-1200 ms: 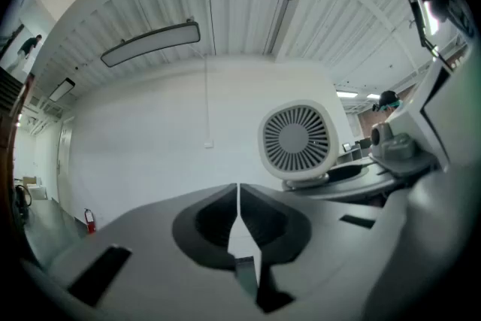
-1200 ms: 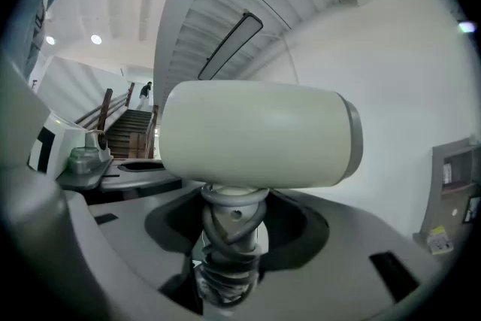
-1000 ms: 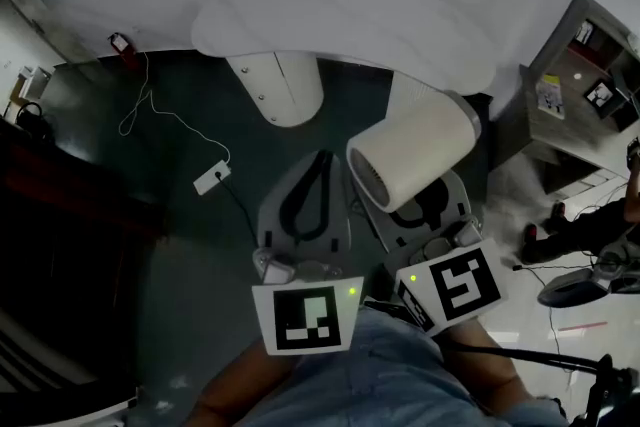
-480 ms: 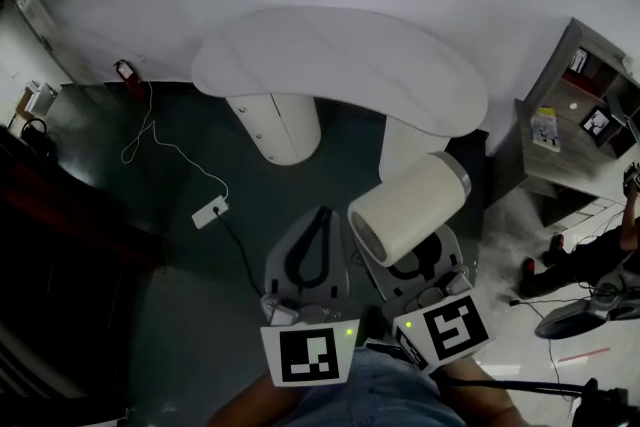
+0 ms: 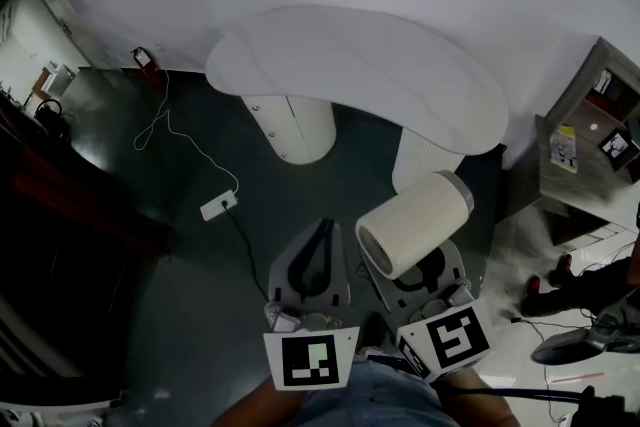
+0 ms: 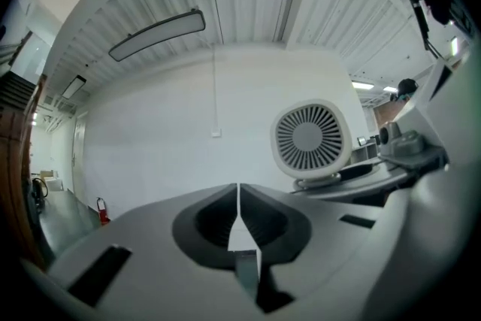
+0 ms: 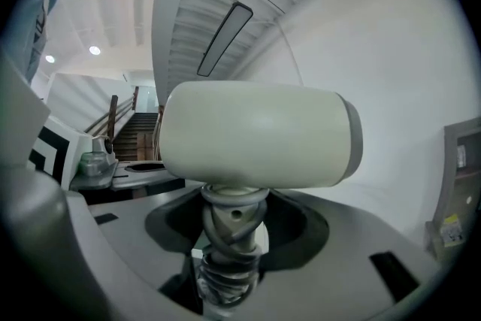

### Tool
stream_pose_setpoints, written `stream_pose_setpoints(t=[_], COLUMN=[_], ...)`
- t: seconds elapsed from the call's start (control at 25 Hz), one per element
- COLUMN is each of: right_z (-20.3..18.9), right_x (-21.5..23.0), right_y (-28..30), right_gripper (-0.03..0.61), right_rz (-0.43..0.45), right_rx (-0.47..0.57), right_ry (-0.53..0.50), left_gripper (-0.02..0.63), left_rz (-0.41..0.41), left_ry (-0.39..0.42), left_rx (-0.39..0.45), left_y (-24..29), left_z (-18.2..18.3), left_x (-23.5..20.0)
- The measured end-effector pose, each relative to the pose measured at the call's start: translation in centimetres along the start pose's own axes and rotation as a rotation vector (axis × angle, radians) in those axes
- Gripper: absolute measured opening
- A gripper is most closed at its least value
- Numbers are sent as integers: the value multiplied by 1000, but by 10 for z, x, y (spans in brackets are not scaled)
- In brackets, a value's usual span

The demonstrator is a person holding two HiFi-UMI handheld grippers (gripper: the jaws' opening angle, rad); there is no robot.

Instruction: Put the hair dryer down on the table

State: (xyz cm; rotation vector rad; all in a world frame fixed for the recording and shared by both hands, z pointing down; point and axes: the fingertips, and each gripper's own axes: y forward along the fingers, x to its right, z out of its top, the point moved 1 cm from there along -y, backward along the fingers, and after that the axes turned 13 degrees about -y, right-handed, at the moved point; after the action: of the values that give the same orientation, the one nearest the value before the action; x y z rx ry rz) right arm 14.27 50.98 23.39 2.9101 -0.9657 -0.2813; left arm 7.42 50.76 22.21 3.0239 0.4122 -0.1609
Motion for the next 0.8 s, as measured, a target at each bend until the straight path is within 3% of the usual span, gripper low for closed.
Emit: stream_pose_setpoints(t=[0.28,0.8], right_z=[1,49], right_x=[11,30], right_y=[82,252], right_gripper=[219,219], right_rz=[-5,-19], right_rx=[-10,50], right_ry=[1,-54], left_gripper=[14,14], left_rz=[-2,-21], left_ry=[-29,-6], left_rx=[5,64], left_y=[59,175], left_z=[4,53], left_x=[-60,-183])
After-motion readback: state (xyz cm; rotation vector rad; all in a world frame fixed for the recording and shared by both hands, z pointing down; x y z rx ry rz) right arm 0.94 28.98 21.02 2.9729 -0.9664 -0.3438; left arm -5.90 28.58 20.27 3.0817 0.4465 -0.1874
